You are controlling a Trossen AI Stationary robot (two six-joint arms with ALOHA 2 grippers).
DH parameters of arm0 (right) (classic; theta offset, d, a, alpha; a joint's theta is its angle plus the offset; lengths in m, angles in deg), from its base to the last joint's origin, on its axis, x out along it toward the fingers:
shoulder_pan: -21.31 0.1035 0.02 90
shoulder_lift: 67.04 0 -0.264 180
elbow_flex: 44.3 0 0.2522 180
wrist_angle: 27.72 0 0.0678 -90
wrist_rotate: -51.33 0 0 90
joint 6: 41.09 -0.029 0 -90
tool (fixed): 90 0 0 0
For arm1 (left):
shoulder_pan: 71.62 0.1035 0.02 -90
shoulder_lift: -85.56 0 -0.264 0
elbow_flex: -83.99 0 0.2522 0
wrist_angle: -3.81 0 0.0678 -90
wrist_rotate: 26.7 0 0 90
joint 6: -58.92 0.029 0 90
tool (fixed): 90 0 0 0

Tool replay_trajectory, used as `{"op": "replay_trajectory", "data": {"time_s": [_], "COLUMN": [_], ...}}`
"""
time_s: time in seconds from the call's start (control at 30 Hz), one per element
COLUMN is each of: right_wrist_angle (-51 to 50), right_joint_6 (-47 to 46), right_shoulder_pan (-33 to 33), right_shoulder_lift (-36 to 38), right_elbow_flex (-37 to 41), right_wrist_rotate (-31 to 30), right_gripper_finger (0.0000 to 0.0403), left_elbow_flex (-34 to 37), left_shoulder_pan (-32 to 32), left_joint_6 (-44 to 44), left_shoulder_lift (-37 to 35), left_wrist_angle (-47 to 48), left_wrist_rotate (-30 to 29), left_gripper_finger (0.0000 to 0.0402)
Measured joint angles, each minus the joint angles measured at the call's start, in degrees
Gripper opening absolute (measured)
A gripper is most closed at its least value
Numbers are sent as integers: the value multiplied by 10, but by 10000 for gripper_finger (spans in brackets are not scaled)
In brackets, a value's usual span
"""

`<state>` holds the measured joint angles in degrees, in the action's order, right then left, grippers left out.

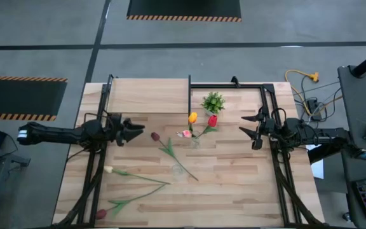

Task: Pick and place flowers into a vace then onto a shelf
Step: Put the top left dark red tulip into the bottom transparent flower vase

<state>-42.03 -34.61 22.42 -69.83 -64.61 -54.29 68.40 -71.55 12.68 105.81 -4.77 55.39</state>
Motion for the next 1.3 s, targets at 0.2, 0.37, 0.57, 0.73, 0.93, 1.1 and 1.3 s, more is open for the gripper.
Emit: {"op": "replay_trajectory", "data": {"time_s": [0.2, 0.37, 0.57, 0.73, 0.93, 1.1, 1.3], "right_wrist_angle": [0, 0, 0, -1, -2, -10, -10], "right_joint_6": [0, 0, 2, 5, 12, 12, 12], "right_shoulder_pan": [0, 0, 0, 0, 0, 0, 0], "right_shoulder_lift": [0, 0, 0, 0, 0, 0, 0], "right_elbow_flex": [0, 0, 0, 0, 0, 0, 0], "right_wrist_rotate": [0, 0, 0, 0, 0, 0, 0], "right_gripper_finger": [210, 210, 210, 210, 210, 210, 210], "left_elbow_flex": [0, -6, -65, -168, -276, -329, -359], "left_shoulder_pan": [0, 0, 0, -1, 0, 0, 0], "left_joint_6": [-131, -154, -141, -124, -144, -143, -149], "left_shoulder_lift": [22, 63, 137, 203, 298, 366, 432], "left_wrist_angle": [8, 9, 25, 219, 437, 447, 448], "left_wrist_rotate": [0, 0, 0, -2, -71, -75, -58], "left_gripper_finger": [216, 216, 216, 216, 216, 216, 216]}}
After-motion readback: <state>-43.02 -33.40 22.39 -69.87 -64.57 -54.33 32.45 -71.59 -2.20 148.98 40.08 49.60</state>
